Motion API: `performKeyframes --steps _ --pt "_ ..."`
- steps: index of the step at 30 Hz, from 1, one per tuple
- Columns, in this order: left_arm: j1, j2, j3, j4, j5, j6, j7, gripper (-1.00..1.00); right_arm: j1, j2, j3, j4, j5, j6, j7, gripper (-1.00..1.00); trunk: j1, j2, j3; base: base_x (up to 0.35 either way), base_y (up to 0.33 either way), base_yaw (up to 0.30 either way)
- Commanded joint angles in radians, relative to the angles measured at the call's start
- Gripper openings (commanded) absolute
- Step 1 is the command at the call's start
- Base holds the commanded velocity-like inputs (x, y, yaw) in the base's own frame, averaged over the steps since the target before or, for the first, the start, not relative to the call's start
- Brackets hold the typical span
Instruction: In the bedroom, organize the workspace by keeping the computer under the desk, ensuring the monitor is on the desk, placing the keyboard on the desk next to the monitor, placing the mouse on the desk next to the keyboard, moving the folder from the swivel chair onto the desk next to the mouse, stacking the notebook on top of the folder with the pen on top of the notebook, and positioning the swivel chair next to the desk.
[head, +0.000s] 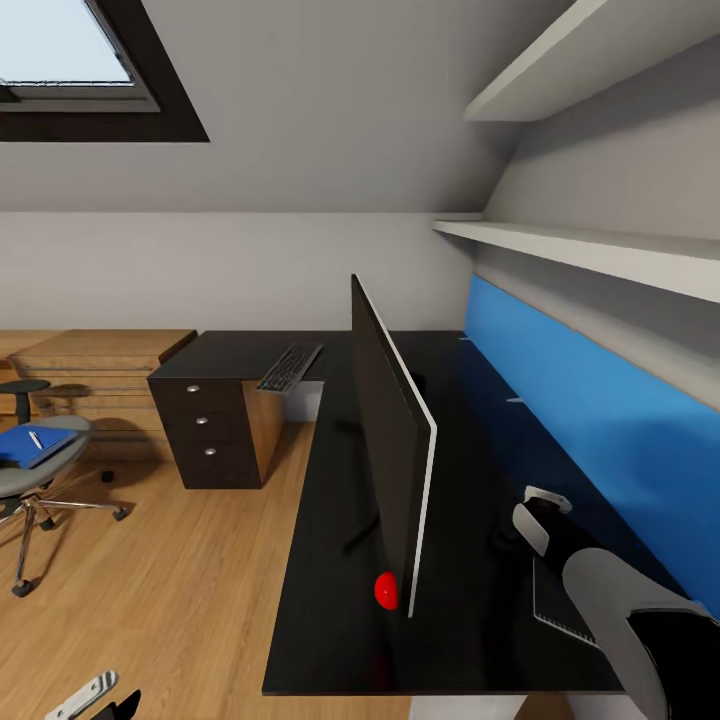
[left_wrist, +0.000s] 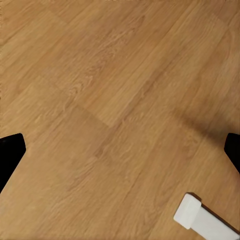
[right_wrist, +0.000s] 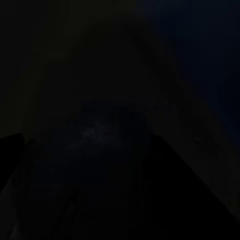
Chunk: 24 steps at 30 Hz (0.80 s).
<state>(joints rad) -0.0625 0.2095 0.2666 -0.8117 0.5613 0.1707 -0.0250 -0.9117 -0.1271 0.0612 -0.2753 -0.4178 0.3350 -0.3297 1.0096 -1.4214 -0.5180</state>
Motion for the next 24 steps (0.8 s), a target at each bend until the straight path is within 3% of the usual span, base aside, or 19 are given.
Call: performKeyframes --steps 1,24 --pt "0.000 -0.001 0.004 -0.001 0.009 0.007 -0.003 1.00 0.000 0.000 0.006 -0.001 -0.023 0.004 -0.005 -1.00 0.000 -0.001 -0.001 0.000 0.000 0.000" --pt "0.000 -0.001 0.005 0.000 0.008 0.006 -0.006 1.00 0.000 -0.001 0.006 -0.002 -0.023 -0.001 -0.005 -1.00 0.000 -0.001 -0.001 0.000 0.000 0.000"
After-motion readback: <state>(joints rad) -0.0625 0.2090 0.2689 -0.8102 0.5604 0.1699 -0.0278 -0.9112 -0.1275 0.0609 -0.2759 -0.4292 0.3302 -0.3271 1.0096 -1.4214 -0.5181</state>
